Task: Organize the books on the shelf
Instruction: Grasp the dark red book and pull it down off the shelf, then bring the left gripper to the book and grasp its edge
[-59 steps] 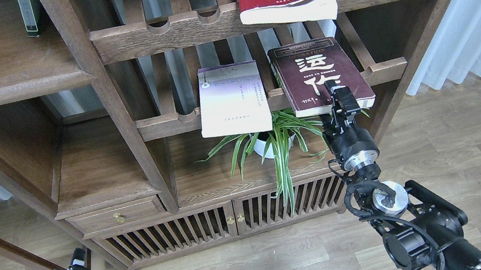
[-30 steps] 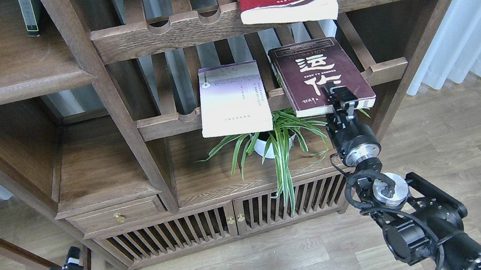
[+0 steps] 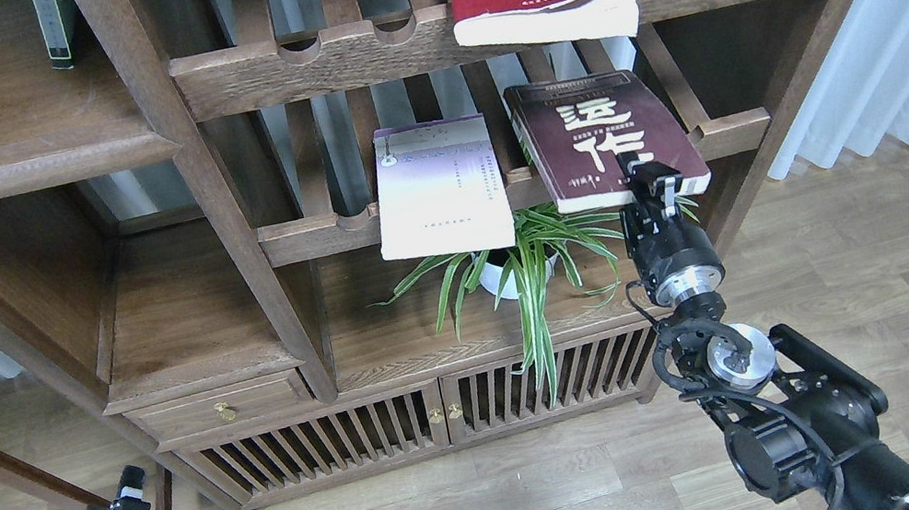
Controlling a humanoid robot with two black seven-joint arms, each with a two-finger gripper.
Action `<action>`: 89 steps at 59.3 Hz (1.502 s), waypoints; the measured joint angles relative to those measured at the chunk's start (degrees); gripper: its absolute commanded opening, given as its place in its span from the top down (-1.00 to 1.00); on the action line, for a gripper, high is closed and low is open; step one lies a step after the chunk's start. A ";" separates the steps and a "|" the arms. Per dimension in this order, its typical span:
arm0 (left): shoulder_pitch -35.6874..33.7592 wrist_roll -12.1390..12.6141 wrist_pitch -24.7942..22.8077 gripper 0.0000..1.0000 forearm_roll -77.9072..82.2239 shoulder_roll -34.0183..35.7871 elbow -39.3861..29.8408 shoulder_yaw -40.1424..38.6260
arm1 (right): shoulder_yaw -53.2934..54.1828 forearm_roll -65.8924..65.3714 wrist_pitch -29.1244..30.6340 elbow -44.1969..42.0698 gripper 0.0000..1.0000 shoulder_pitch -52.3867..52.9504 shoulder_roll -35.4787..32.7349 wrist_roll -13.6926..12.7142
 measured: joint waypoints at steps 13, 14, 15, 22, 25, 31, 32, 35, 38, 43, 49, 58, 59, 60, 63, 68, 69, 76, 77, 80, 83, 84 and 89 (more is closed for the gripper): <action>0.34 0.00 0.00 -1.00 0.00 0.02 0.05 1.05 | -0.26 -0.02 1.29 13.18 0.94 -13.77 0.00 -0.39; 0.39 0.00 0.00 -1.00 0.00 0.02 0.06 1.15 | -0.22 -0.02 1.62 13.68 0.94 -14.63 0.00 -0.42; 0.44 0.00 0.00 -1.00 0.00 0.03 0.07 1.25 | -0.16 -0.02 2.25 14.27 0.94 -15.75 0.00 -0.50; 0.71 0.00 0.00 -1.00 0.00 0.04 0.28 2.32 | -0.20 -0.07 5.56 15.95 0.94 -22.14 -1.23 -1.96; 0.72 0.00 0.00 -1.00 0.00 0.04 0.74 3.01 | -0.44 -0.08 5.86 16.06 0.94 -24.22 -2.29 -2.68; 0.50 0.00 0.00 -1.00 0.00 0.04 2.29 5.13 | -1.60 -0.08 6.04 16.07 0.93 -28.91 -4.79 -4.04; 0.45 0.00 0.00 -1.00 0.00 0.04 2.52 5.52 | -1.93 -0.08 6.07 16.08 0.93 -29.56 -5.15 -4.18; 0.34 0.00 0.00 -1.00 0.00 0.04 3.20 6.80 | -3.10 -0.14 6.10 16.08 0.93 -31.45 -6.12 -4.63; 0.30 0.00 0.00 -1.00 0.00 -0.09 3.96 8.03 | -4.26 -0.21 6.10 16.08 0.93 -32.93 -6.79 -5.21; -0.27 0.00 0.00 -1.00 0.01 -0.54 5.95 10.08 | -5.85 -0.69 6.11 15.97 0.92 -34.37 -7.09 -6.83; -4.78 0.00 0.00 -1.00 0.16 -0.78 10.49 13.32 | -7.22 -2.44 6.12 15.50 0.92 -34.78 -6.76 -8.50; -8.29 4.47 0.00 -1.00 0.01 0.28 14.60 18.88 | -8.41 -5.89 6.13 14.87 0.92 -34.61 -6.90 -8.88; -8.34 5.16 0.00 -1.00 -0.07 0.39 14.67 18.99 | -8.59 -6.08 6.13 14.82 0.92 -34.54 -7.08 -8.89; -8.38 5.81 0.00 -1.00 -0.18 0.47 14.72 19.10 | -8.78 -6.27 6.13 14.78 0.92 -34.47 -7.29 -8.90; -8.45 7.79 0.00 -1.00 -0.57 0.78 14.76 19.59 | -9.58 -6.82 6.13 14.67 0.92 -34.21 -8.33 -8.91; -8.50 12.68 0.00 -1.00 -0.94 1.90 14.75 20.90 | -11.29 -7.88 6.13 14.64 0.92 -33.37 -11.05 -8.89; -8.51 13.98 0.00 -1.00 -0.97 2.22 14.74 21.17 | -11.67 -8.14 6.13 14.64 0.92 -33.12 -11.49 -8.90; -8.50 26.04 0.00 -1.00 -1.37 3.29 14.72 22.16 | -13.59 -9.42 6.13 14.61 0.92 -31.32 -12.77 -8.85; -8.50 27.62 0.00 -1.00 -1.42 3.31 14.69 22.15 | -13.68 -9.50 6.13 14.61 0.92 -31.17 -12.73 -8.85; -8.50 32.60 0.00 -1.00 -1.56 3.35 14.46 21.74 | -13.84 -9.68 6.13 14.60 0.92 -30.85 -12.07 -8.84; -8.60 36.72 0.00 -0.98 -1.87 3.40 13.92 21.05 | -13.90 -9.87 6.13 14.45 0.92 -30.65 -11.00 -8.86; -8.64 37.78 0.00 -0.98 -2.04 3.44 13.70 20.89 | -13.90 -9.92 6.13 14.32 0.92 -30.60 -10.49 -8.86; -8.83 42.04 0.00 -0.99 -4.02 3.18 12.08 19.94 | -13.53 -10.00 6.13 13.88 0.92 -30.35 -8.45 -8.83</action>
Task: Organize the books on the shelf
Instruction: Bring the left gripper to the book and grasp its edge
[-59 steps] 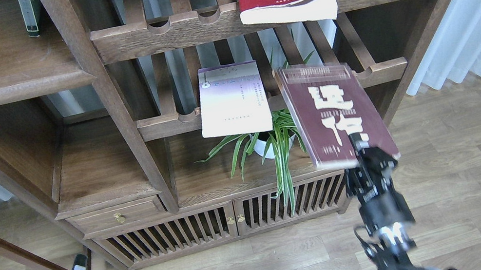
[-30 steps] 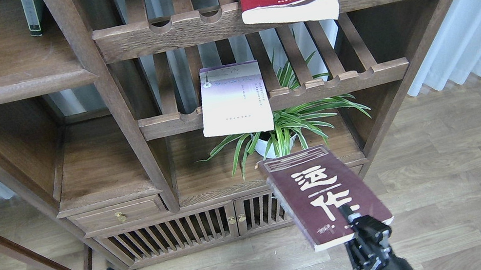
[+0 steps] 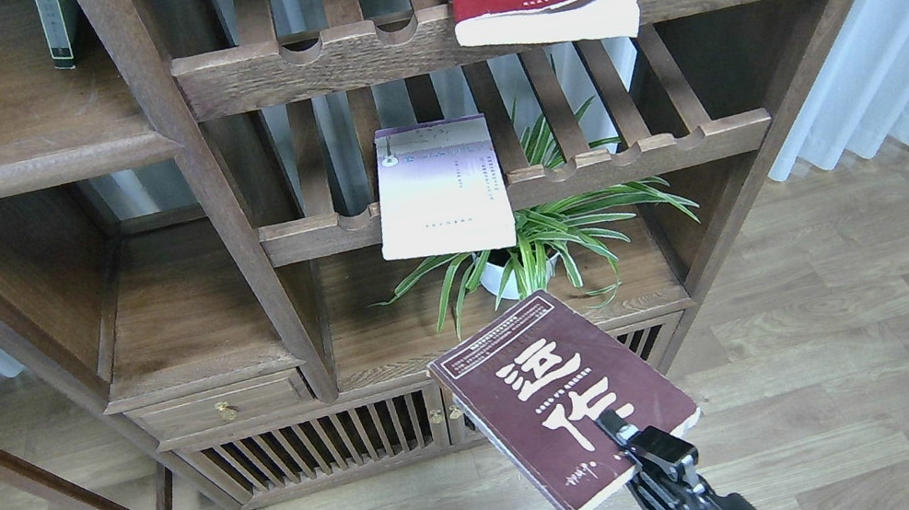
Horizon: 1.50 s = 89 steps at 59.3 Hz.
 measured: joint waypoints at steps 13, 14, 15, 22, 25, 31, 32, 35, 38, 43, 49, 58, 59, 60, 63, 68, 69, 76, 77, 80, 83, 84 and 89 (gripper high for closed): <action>6.27 8.41 0.00 -0.96 -5.74 -6.93 -9.12 -12.11 | 1.85 -1.79 0.00 -0.54 0.92 0.08 4.93 -0.02; 7.15 9.47 0.00 -0.96 -5.94 -7.52 -9.99 -13.79 | 2.16 -2.25 0.00 -0.54 0.92 -0.04 5.33 -0.03; 8.32 10.71 0.00 -0.94 -6.29 -8.61 -11.22 -16.20 | 2.42 -2.60 0.00 -0.54 0.92 -0.11 5.63 -0.06; 15.05 13.75 0.00 -0.93 -12.02 -14.66 -19.37 -26.41 | 4.51 -4.42 0.00 -0.55 0.92 -0.75 7.76 -0.42; 17.33 13.89 0.00 -0.92 -16.35 -15.24 -22.66 -27.76 | 4.84 -4.56 0.00 -0.55 0.92 -0.98 7.98 -0.60; 20.34 13.95 0.00 -0.92 -23.51 -15.48 -27.27 -29.08 | 4.98 -4.65 0.00 -0.55 0.92 -1.16 8.10 -1.06; 20.60 13.95 0.00 -0.92 -24.37 -15.49 -27.74 -29.19 | 4.95 -4.65 0.00 -0.55 0.92 -1.16 8.10 -1.21; 21.10 13.95 0.00 -0.93 -26.55 -15.50 -28.74 -29.42 | 4.73 -4.66 0.00 -0.55 0.92 -1.18 8.10 -1.88; 21.28 13.97 0.00 -0.93 -28.54 -15.25 -29.48 -29.32 | 4.21 -4.66 0.00 -0.55 0.92 -1.18 8.11 -3.11; 21.26 13.97 0.00 -0.93 -30.97 -13.34 -30.74 -28.09 | 2.99 -4.67 0.00 -0.56 0.92 -1.18 8.12 -5.04; 20.82 13.97 0.00 -0.93 -33.92 -10.86 -32.94 -24.67 | 2.14 -4.63 0.00 -1.27 0.91 -0.74 8.39 -6.78; 19.01 13.97 0.00 -0.94 -37.81 -9.72 -34.16 -21.95 | 1.87 -4.46 0.00 -2.15 0.91 -0.39 8.44 -10.68; 18.83 13.97 0.00 -0.94 -38.00 -9.70 -34.21 -21.81 | 1.80 -4.46 0.00 -2.23 0.91 -0.39 8.44 -11.11; 18.65 13.97 0.00 -0.95 -38.14 -9.67 -34.26 -21.67 | 1.72 -4.47 0.00 -2.32 0.91 -0.39 8.44 -11.51; 18.09 13.97 0.00 -0.96 -38.44 -9.60 -34.34 -21.25 | 1.28 -4.47 0.00 -2.73 0.91 -0.36 8.46 -12.65; 17.23 13.97 0.00 -0.99 -38.59 -9.17 -34.35 -19.93 | 0.33 -4.47 0.00 -3.46 0.91 -0.33 8.46 -14.25; 17.15 13.97 0.00 -0.99 -38.59 -9.11 -34.35 -19.70 | 0.26 -4.47 0.00 -3.49 0.91 -0.33 8.46 -14.34; 16.70 13.97 0.00 -1.00 -38.59 -8.97 -33.75 -18.71 | -0.46 -4.47 0.00 -3.57 0.91 -0.33 8.46 -14.71; 16.63 13.97 0.00 -1.00 -38.59 -8.96 -33.68 -18.54 | -0.55 -4.48 0.00 -3.57 0.90 -0.33 8.46 -14.73; 16.43 13.97 0.00 -1.00 -38.59 -8.94 -33.48 -18.01 | -0.73 -4.50 0.00 -3.58 0.90 -0.33 8.46 -14.78; 16.29 13.97 0.00 -1.00 -38.51 -8.85 -33.25 -17.34 | -0.79 -4.53 0.00 -3.58 0.90 -0.33 8.46 -14.78; 16.27 13.97 0.00 -1.00 -38.45 -8.83 -33.16 -17.07 | -0.83 -4.55 0.00 -3.58 0.90 -0.33 8.46 -14.78; 16.18 13.97 0.00 -1.00 -38.24 -8.79 -32.62 -16.32 | -0.92 -4.59 0.00 -3.59 0.90 -0.33 8.46 -14.78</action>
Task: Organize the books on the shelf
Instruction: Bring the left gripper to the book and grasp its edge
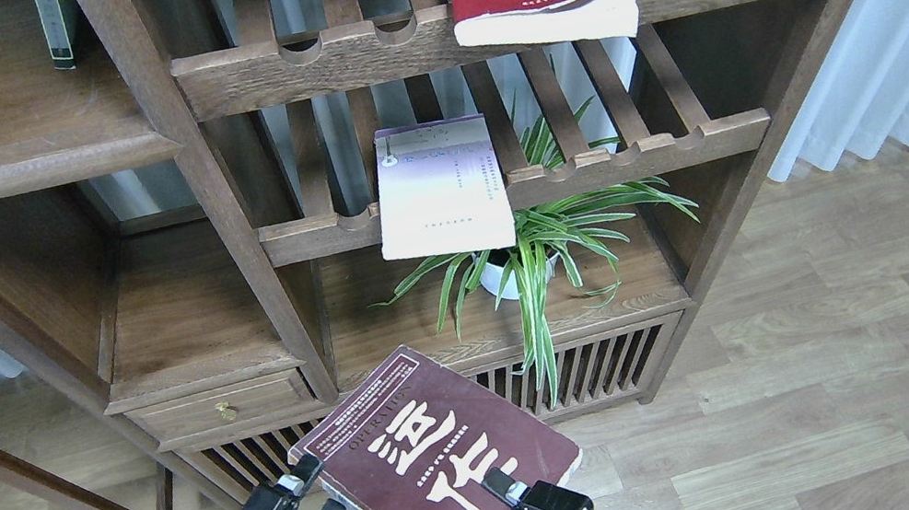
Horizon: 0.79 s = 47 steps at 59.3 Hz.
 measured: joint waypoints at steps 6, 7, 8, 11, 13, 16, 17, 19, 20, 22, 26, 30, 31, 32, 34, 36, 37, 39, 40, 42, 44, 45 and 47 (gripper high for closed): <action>-0.02 0.00 0.00 -1.00 0.03 0.00 0.44 0.25 | -0.03 -0.07 0.00 0.00 0.90 0.00 0.00 0.00; -0.02 0.00 0.00 -1.00 0.03 -0.02 0.49 0.27 | -0.04 -0.09 0.00 0.00 0.90 -0.01 0.00 0.00; -0.01 0.00 0.00 -1.00 0.03 -0.04 0.52 0.29 | -0.06 -0.10 0.00 0.00 0.90 -0.02 0.00 0.00; -0.04 0.00 0.00 -0.98 0.03 -0.15 0.63 0.39 | -0.08 -0.16 -0.01 0.00 0.90 -0.04 0.00 0.00; -0.14 0.00 0.00 -0.94 0.03 -0.21 0.71 0.48 | -0.08 -0.22 -0.01 0.00 0.90 -0.05 0.00 0.00; -0.50 -0.01 0.00 -0.92 0.03 -0.35 0.91 0.68 | -0.08 -0.36 -0.01 0.00 0.90 -0.06 0.00 0.00; -0.64 -0.01 0.00 -0.92 0.03 -0.44 1.02 0.77 | -0.08 -0.38 -0.01 0.00 0.90 -0.07 0.00 0.00; -0.81 -0.01 0.00 -0.89 0.04 -0.55 1.19 0.89 | -0.07 -0.40 -0.01 0.00 0.90 -0.08 0.00 -0.01; -0.91 -0.01 0.00 -0.87 0.05 -0.60 1.30 0.95 | -0.06 -0.41 -0.01 0.00 0.90 -0.09 0.00 -0.02; -1.18 -0.01 0.00 -0.86 0.07 -0.64 1.56 1.10 | -0.02 -0.43 -0.01 0.00 0.90 -0.12 0.00 -0.03; -1.68 -0.01 0.00 -0.79 0.07 -0.76 2.08 1.45 | 0.04 -0.47 -0.01 0.00 0.90 -0.16 0.00 -0.07; -2.02 -0.01 0.00 -0.59 0.08 -0.93 2.42 2.07 | 0.07 -0.60 -0.01 0.00 0.90 -0.25 0.00 -0.08; -2.42 -0.01 0.00 -0.52 0.08 -0.97 2.55 2.67 | 0.07 -0.90 -0.01 0.00 0.90 -0.35 0.00 -0.08; -2.49 -0.01 0.00 -0.48 0.08 -0.97 2.57 2.76 | 0.07 -0.96 -0.01 0.00 0.90 -0.37 0.00 -0.09; -2.60 -0.01 0.00 -0.38 0.08 -0.97 2.58 2.91 | 0.07 -1.13 -0.01 0.00 0.90 -0.39 0.00 -0.09; -2.71 -0.01 0.00 -0.28 0.08 -0.99 2.60 3.10 | 0.08 -1.28 -0.01 0.00 0.90 -0.40 0.00 -0.09; -2.77 -0.01 0.00 -0.27 0.08 -1.00 2.61 3.21 | 0.08 -1.35 -0.01 0.00 0.90 -0.41 -0.01 -0.09; -2.89 -0.01 0.00 -0.18 0.10 -1.01 2.66 3.39 | 0.06 -1.46 -0.01 0.00 0.90 -0.41 0.00 -0.09; -2.95 -0.01 0.00 -0.12 0.12 -1.01 2.69 3.46 | 0.05 -1.50 -0.01 0.00 0.90 -0.42 0.00 -0.09; -3.18 -0.01 0.00 -0.03 0.14 -1.00 2.77 3.60 | 0.03 -1.56 -0.01 0.00 0.90 -0.42 0.00 -0.09; -3.59 -0.01 0.00 0.06 0.15 -0.93 2.81 3.74 | 0.02 -1.61 -0.01 0.00 0.90 -0.43 0.00 -0.09; -3.82 -0.01 0.00 0.09 0.15 -0.88 2.82 3.79 | 0.02 -1.62 -0.01 0.00 0.90 -0.43 0.00 -0.09; -4.09 -0.01 0.00 0.21 0.15 -0.85 2.83 3.85 | 0.01 -1.64 -0.01 0.00 0.90 -0.45 0.00 -0.09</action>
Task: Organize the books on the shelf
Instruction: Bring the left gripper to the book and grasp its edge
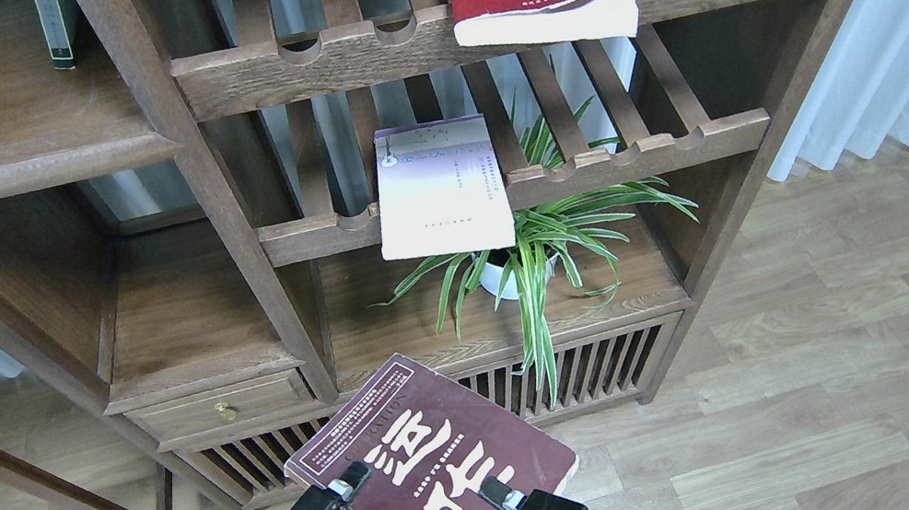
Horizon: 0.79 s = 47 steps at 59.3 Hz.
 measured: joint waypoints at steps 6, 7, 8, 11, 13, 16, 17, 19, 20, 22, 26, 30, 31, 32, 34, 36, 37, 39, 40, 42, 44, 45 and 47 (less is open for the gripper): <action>-0.33 0.00 0.00 0.48 -0.12 0.15 0.01 0.15 | 0.03 -0.08 0.00 0.00 0.90 -0.11 -0.05 0.00; -0.33 0.00 0.00 0.50 -0.17 0.20 0.02 0.21 | 0.04 -0.09 0.00 0.00 0.90 -0.13 -0.06 0.00; -0.34 0.00 0.00 0.51 -0.21 0.23 0.03 0.27 | 0.05 -0.10 0.00 0.00 0.90 -0.15 -0.06 0.00; -0.35 0.00 0.00 0.61 -0.32 0.30 0.04 0.53 | 0.07 -0.13 0.00 -0.01 0.90 -0.19 -0.07 0.00; -0.38 0.00 0.00 0.69 -0.37 0.31 0.05 0.78 | 0.07 -0.14 0.00 -0.01 0.90 -0.21 -0.08 0.00; -0.41 0.00 0.00 0.80 -0.41 0.33 0.05 1.06 | 0.07 -0.16 0.00 -0.04 0.90 -0.22 -0.08 0.00; -0.41 0.00 0.00 0.82 -0.43 0.34 0.05 1.13 | 0.07 -0.16 0.00 -0.06 0.90 -0.22 -0.08 0.00; -0.42 -0.01 0.00 0.84 -0.51 0.34 0.05 1.27 | 0.07 -0.17 0.00 -0.07 0.90 -0.23 -0.09 0.00; -0.42 -0.01 0.00 0.85 -0.55 0.35 0.05 1.34 | 0.07 -0.17 0.00 -0.08 0.90 -0.23 -0.09 0.00; -0.42 -0.01 0.00 0.87 -0.61 0.36 0.05 1.53 | 0.07 -0.17 0.00 -0.11 0.90 -0.24 -0.10 0.00; -0.42 -0.03 0.00 0.89 -0.69 0.37 0.05 1.96 | 0.07 -0.18 0.00 -0.17 0.89 -0.24 -0.16 0.00; -0.44 -0.05 0.00 0.90 -0.72 0.37 0.05 2.20 | 0.07 -0.19 0.00 -0.18 0.72 -0.26 -0.17 0.00; -0.45 -0.06 0.00 0.91 -0.72 0.37 0.05 2.21 | 0.07 -0.19 0.00 -0.18 0.62 -0.26 -0.17 0.00; -0.45 -0.06 0.00 0.91 -0.72 0.37 0.05 2.22 | 0.07 -0.18 0.00 -0.18 0.36 -0.26 -0.17 0.00; -0.45 -0.06 0.00 0.91 -0.72 0.39 0.05 2.25 | 0.07 -0.18 0.00 -0.18 -0.09 -0.26 -0.17 0.00; -0.45 -0.05 0.00 0.92 -0.72 0.55 -0.05 2.27 | -0.11 -0.15 0.00 -0.18 -0.99 -0.26 -0.13 0.01; -0.45 -0.05 0.00 0.92 -0.72 0.60 -0.12 2.27 | -0.20 -0.15 0.00 -0.18 -0.99 -0.26 -0.12 0.01; -0.44 0.02 0.00 0.93 -0.66 0.67 -0.35 2.54 | -0.46 -0.30 0.00 -0.19 -0.99 -0.24 -0.05 0.02; -0.42 0.10 0.00 0.92 -0.64 0.72 -0.47 2.55 | -0.63 -0.72 0.00 -0.18 -0.99 -0.21 -0.03 0.03; -0.42 0.12 0.00 0.93 -0.62 0.97 -0.71 2.49 | -0.91 -1.80 0.00 -0.16 -0.99 -0.18 -0.03 0.07; -0.43 0.09 0.00 0.93 -0.62 1.35 -0.92 1.94 | -1.11 -2.98 0.00 -0.14 -0.99 -0.17 -0.04 0.13; -0.42 0.08 0.00 0.93 -0.62 1.49 -1.01 1.72 | -1.16 -3.38 0.00 -0.14 -0.99 -0.17 -0.04 0.17; -0.42 0.07 0.00 0.93 -0.62 1.76 -1.23 1.28 | -1.26 -4.03 0.00 -0.14 -0.99 -0.16 -0.06 0.21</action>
